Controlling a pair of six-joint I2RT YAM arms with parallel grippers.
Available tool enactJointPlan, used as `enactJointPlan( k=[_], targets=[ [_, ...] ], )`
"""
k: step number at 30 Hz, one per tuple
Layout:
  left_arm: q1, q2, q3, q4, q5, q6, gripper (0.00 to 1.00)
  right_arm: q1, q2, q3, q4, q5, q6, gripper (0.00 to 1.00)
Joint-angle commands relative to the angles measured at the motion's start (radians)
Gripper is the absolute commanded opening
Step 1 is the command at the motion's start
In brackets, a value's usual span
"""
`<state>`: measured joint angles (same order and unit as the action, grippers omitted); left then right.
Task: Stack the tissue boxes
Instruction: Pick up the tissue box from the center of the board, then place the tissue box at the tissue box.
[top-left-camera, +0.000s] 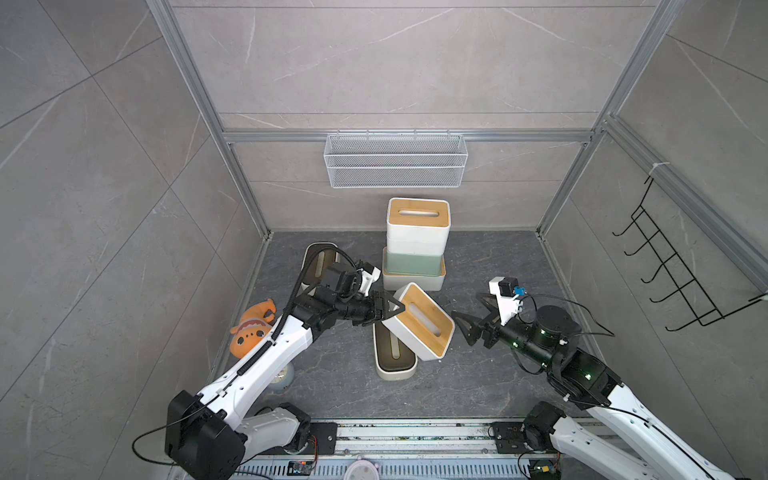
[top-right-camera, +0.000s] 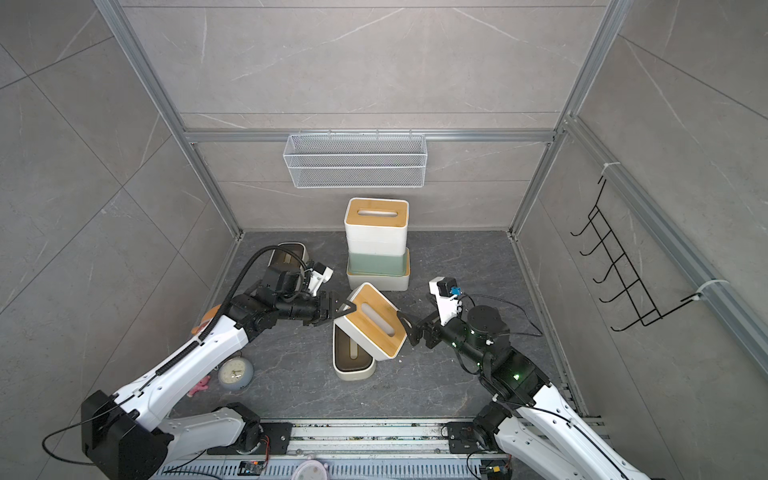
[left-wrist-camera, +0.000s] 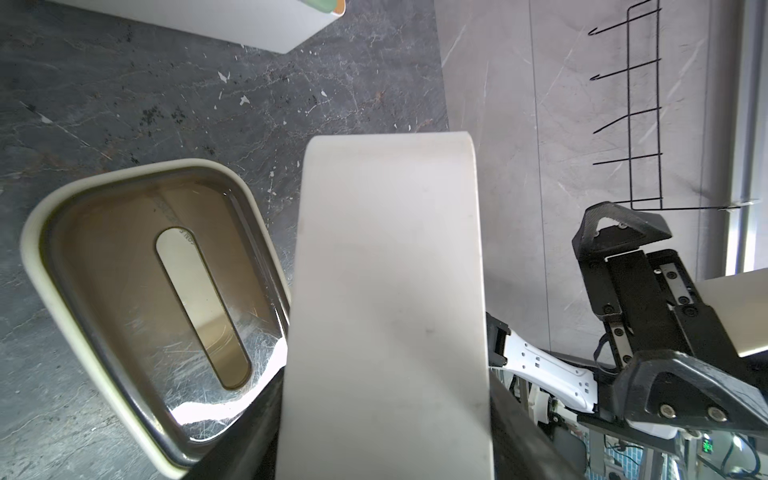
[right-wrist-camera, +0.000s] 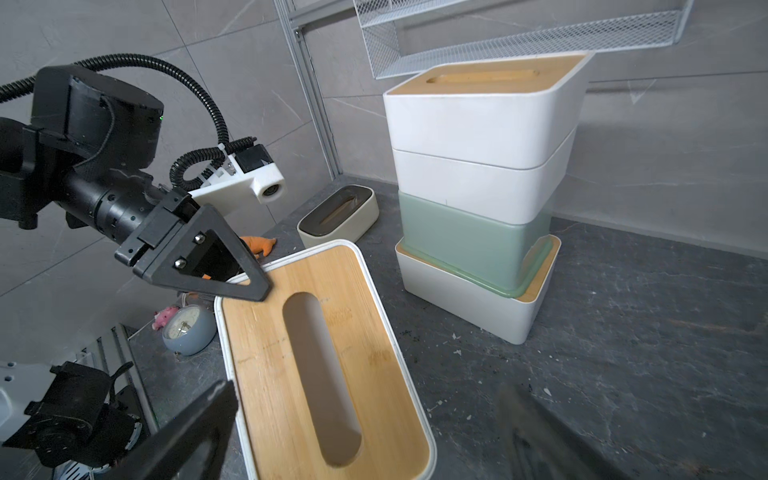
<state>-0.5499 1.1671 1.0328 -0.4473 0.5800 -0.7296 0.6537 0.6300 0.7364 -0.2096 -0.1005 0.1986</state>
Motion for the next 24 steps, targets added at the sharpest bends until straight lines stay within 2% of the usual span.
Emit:
enactJointPlan(
  k=[1,7,12,20,24],
  targets=[
    [0.003,-0.090,0.015,0.117,-0.032,-0.062,0.33,0.006,-0.068,-0.028,-0.002,0.026,0.021,1.00],
    [0.004,-0.159,0.060,0.156,-0.122,-0.101,0.33,0.006,-0.238,-0.145,0.047,0.077,0.055,1.00],
    [0.007,-0.153,0.156,0.175,-0.175,-0.115,0.33,0.006,-0.333,-0.187,0.016,0.106,0.073,1.00],
    [0.019,-0.036,0.392,0.202,-0.206,-0.113,0.33,0.006,-0.390,-0.227,0.057,0.162,0.090,1.00],
    [0.047,0.061,0.521,0.206,-0.171,-0.124,0.33,0.006,-0.345,-0.241,0.145,0.078,0.075,1.00]
  ],
)
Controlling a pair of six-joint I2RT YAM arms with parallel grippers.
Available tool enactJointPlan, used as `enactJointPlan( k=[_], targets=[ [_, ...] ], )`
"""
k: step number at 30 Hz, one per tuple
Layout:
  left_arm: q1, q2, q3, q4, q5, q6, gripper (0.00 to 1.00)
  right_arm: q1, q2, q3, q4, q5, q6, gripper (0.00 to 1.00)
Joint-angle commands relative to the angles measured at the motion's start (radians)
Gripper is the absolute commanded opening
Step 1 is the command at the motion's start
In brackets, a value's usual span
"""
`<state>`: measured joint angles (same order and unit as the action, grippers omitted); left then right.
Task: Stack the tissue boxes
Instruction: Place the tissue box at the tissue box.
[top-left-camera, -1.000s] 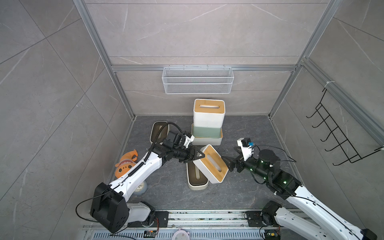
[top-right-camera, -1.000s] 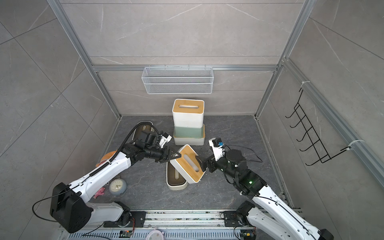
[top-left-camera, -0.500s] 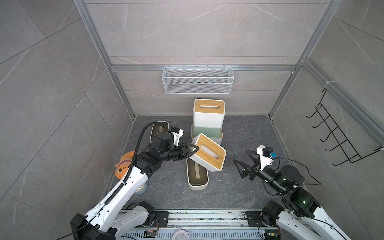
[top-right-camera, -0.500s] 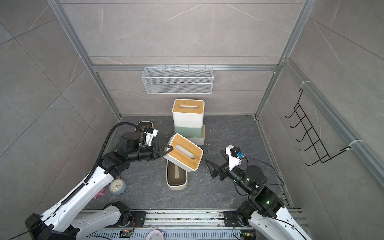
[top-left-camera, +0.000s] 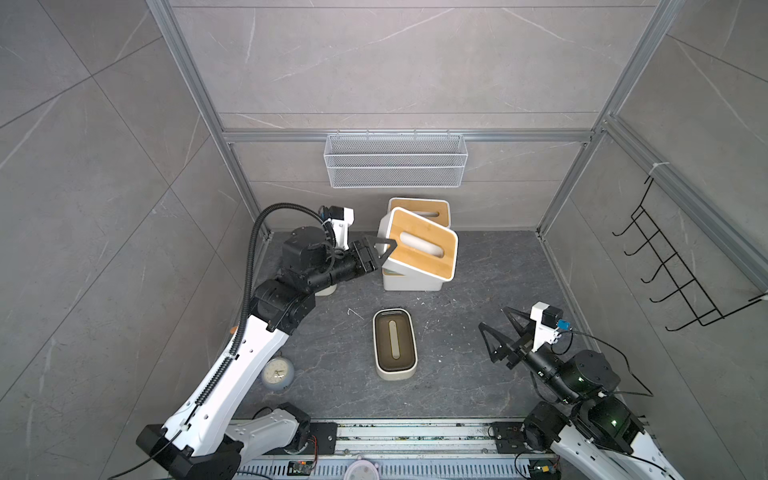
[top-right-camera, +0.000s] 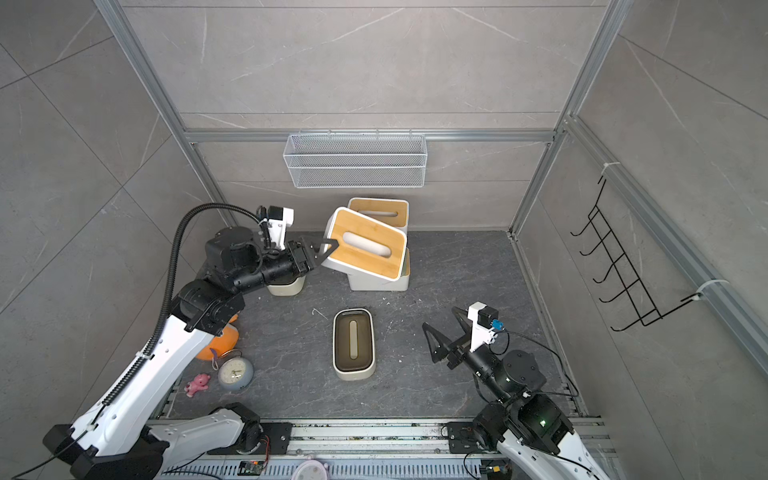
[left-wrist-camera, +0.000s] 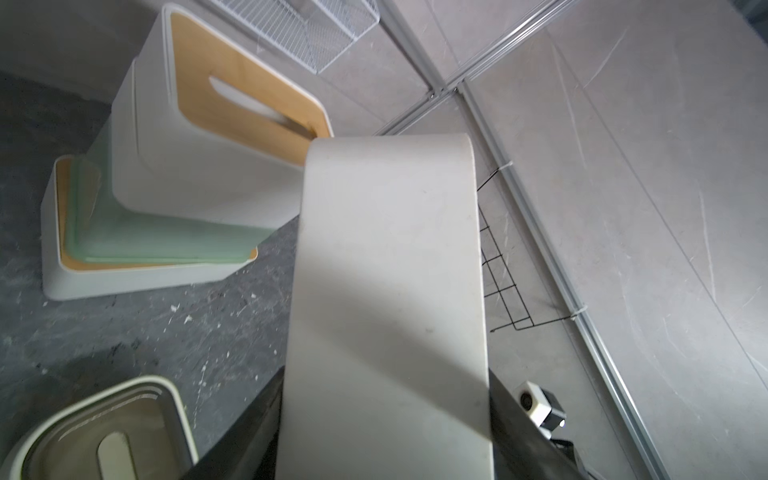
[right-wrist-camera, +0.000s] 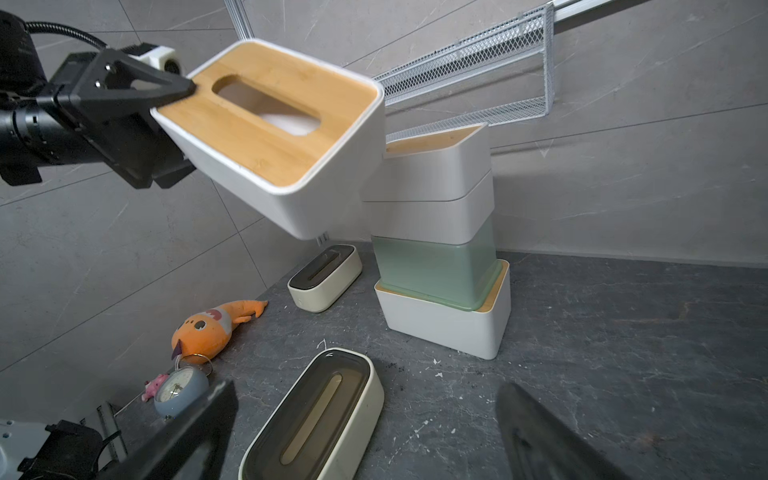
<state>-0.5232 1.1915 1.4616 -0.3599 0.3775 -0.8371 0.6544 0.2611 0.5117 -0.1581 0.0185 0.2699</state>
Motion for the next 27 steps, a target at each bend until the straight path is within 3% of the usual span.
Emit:
enactJointPlan(
  k=[1,10,20,27],
  targets=[
    [0.031,0.066,0.125,0.117,0.046,-0.023,0.33,0.005,0.033,-0.030,0.135,-0.073,-0.001,1.00],
    [0.152,0.299,0.353,0.179,0.238,-0.120,0.33,0.005,0.025,-0.142,0.397,-0.177,-0.027,1.00],
    [0.211,0.486,0.534,0.169,0.341,-0.211,0.33,0.005,-0.020,-0.147,0.352,-0.161,-0.020,1.00],
    [0.212,0.587,0.620,0.158,0.347,-0.229,0.32,0.005,-0.037,-0.141,0.306,-0.160,-0.014,1.00]
  ],
)
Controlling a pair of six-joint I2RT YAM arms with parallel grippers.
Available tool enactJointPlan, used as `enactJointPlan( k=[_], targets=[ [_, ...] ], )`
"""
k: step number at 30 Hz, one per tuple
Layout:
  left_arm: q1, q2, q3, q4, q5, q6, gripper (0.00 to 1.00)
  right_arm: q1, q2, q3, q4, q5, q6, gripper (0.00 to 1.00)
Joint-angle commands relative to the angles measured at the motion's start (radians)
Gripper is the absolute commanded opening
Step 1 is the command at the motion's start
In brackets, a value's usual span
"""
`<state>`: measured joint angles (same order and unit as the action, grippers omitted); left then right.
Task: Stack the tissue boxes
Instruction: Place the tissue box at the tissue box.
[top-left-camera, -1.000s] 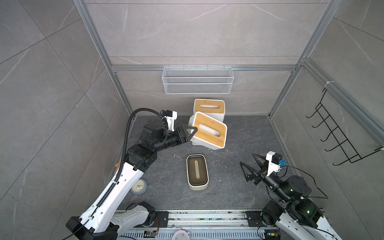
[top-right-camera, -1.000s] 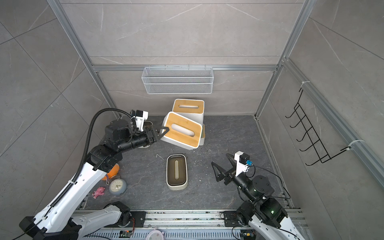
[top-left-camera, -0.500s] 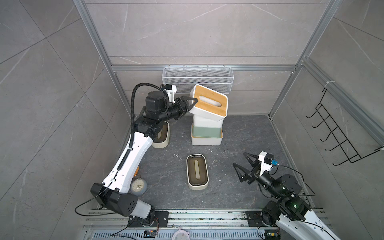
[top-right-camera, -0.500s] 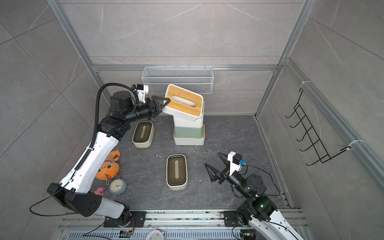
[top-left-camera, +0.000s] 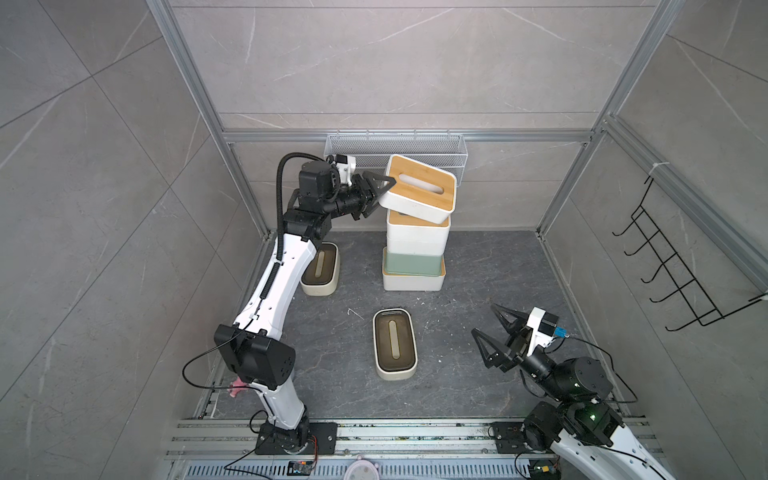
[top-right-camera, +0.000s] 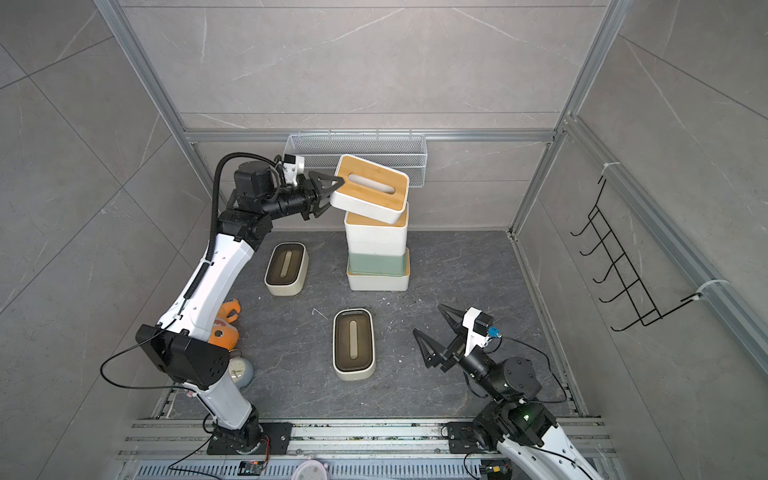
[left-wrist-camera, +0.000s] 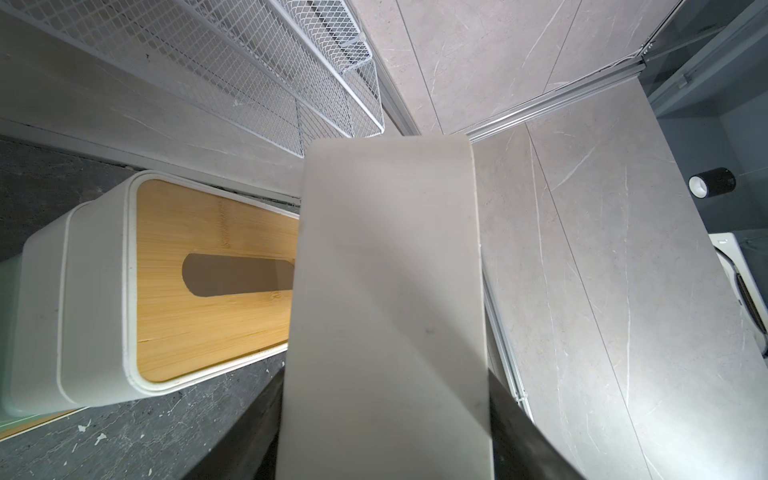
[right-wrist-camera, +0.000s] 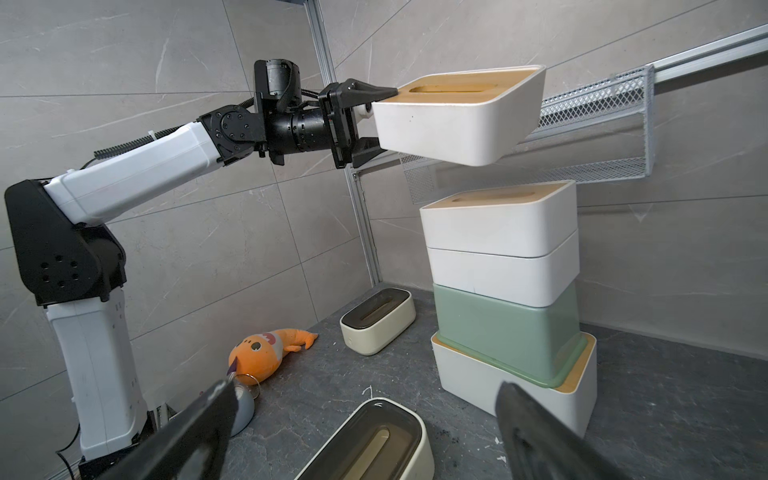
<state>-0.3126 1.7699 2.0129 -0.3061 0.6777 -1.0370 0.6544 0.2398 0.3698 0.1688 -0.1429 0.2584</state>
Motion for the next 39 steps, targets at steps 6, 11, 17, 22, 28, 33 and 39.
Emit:
enactJointPlan(
  k=[6,11,17,22,28,33,39],
  targets=[
    [0.003,0.075,0.105,0.110,0.043,-0.042,0.32,0.005,-0.032,0.010,-0.065,0.006,0.010,1.00],
    [0.003,0.116,0.132,0.122,0.043,-0.056,0.32,0.005,-0.039,0.004,-0.089,-0.003,0.032,1.00],
    [0.003,0.140,0.141,0.134,0.044,-0.077,0.32,0.005,-0.048,-0.008,-0.104,-0.001,0.045,1.00],
    [0.003,0.147,0.136,0.149,0.039,-0.091,0.32,0.005,-0.045,-0.011,-0.104,0.000,0.053,1.00],
    [0.001,0.158,0.134,0.160,0.037,-0.101,0.32,0.005,-0.039,-0.010,-0.107,-0.001,0.054,1.00],
    [-0.001,0.167,0.133,0.162,0.035,-0.104,0.33,0.005,-0.036,-0.015,-0.107,-0.002,0.061,1.00],
    [-0.008,0.169,0.130,0.156,0.032,-0.097,0.33,0.005,-0.031,-0.013,-0.107,0.000,0.063,1.00]
  ],
)
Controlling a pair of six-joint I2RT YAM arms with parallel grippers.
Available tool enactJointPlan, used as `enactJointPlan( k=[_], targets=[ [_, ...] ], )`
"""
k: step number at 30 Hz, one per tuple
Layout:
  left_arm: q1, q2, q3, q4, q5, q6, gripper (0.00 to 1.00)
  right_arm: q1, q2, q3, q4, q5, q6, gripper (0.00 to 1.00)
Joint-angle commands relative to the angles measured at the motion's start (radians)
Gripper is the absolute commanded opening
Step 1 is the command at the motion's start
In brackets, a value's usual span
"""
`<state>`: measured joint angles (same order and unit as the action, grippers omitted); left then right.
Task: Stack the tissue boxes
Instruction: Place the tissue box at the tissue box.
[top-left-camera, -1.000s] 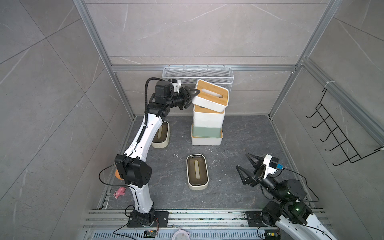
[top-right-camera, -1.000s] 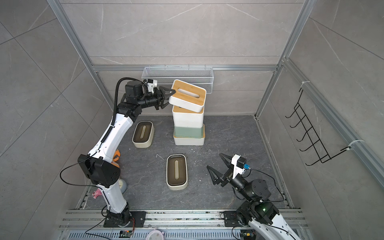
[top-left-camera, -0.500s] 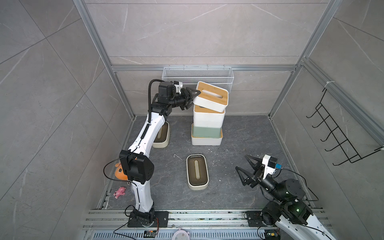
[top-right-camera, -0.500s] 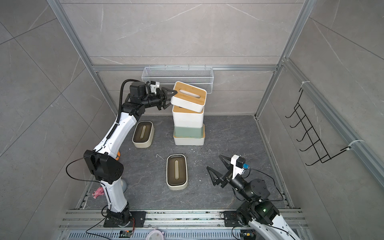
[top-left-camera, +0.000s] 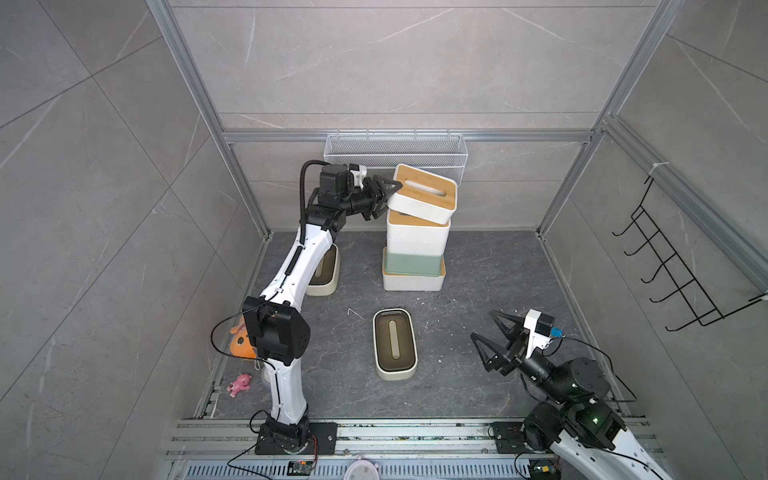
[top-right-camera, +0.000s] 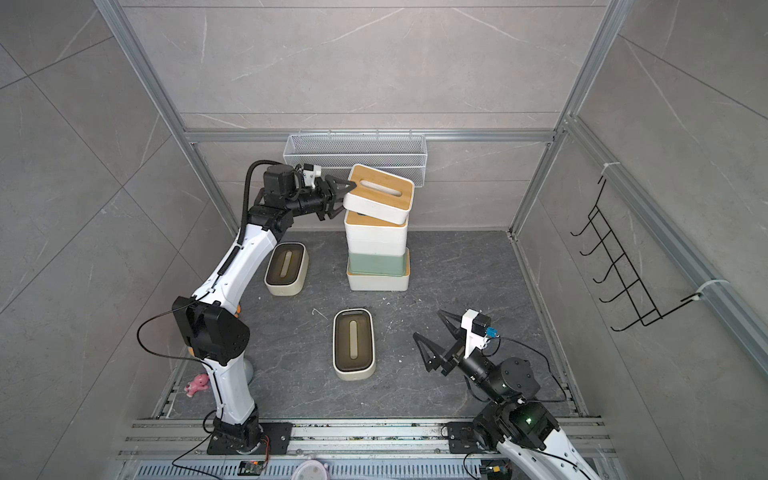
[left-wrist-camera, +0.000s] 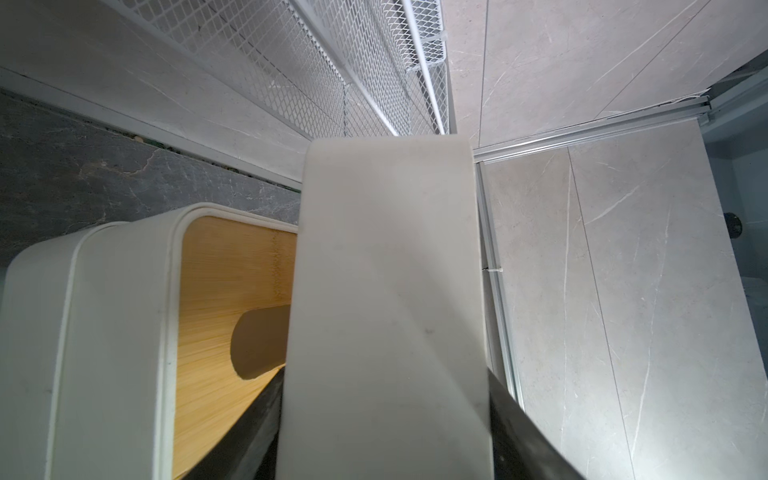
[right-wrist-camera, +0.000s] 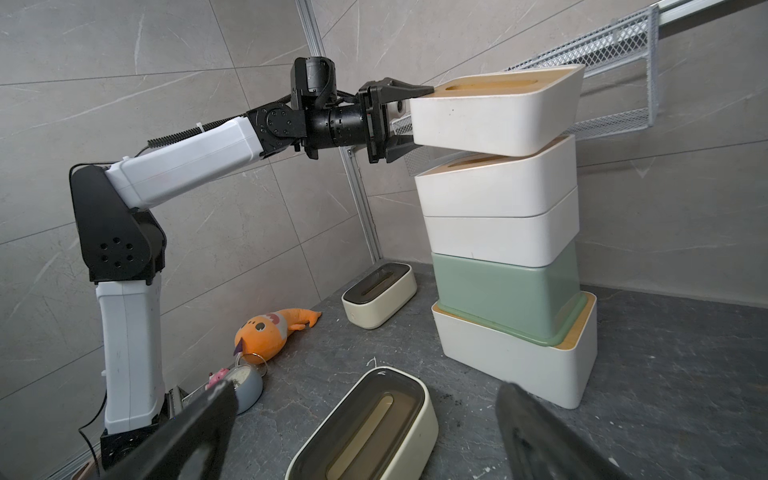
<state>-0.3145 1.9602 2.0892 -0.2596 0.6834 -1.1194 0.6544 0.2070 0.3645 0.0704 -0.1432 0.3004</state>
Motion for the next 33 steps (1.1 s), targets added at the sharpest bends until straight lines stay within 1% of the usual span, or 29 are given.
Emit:
enactJointPlan(
  k=[1,5,9,16,23,29,33],
  targets=[
    [-0.006,-0.020,0.054,0.106,0.027,-0.011,0.33,0.005,0.003,-0.008,-0.009,-0.001,0.020,1.00],
    [-0.008,-0.024,0.041,0.100,0.025,-0.006,0.36,0.005,0.009,-0.013,-0.003,0.006,0.026,1.00],
    [-0.008,-0.027,0.032,0.096,0.025,-0.002,0.42,0.005,0.014,-0.012,-0.001,0.006,0.025,1.00],
    [-0.009,-0.029,0.042,0.042,0.029,0.027,0.61,0.005,0.015,-0.008,-0.002,0.009,0.022,1.00],
    [-0.009,-0.037,0.055,-0.045,0.013,0.092,0.74,0.005,0.022,-0.006,-0.001,0.010,0.022,1.00],
    [-0.008,-0.032,0.074,-0.097,0.005,0.130,0.77,0.005,0.025,-0.005,-0.003,0.010,0.019,1.00],
    [-0.008,-0.020,0.119,-0.168,-0.008,0.174,0.79,0.005,0.028,-0.003,-0.004,0.012,0.017,1.00]
  ],
)
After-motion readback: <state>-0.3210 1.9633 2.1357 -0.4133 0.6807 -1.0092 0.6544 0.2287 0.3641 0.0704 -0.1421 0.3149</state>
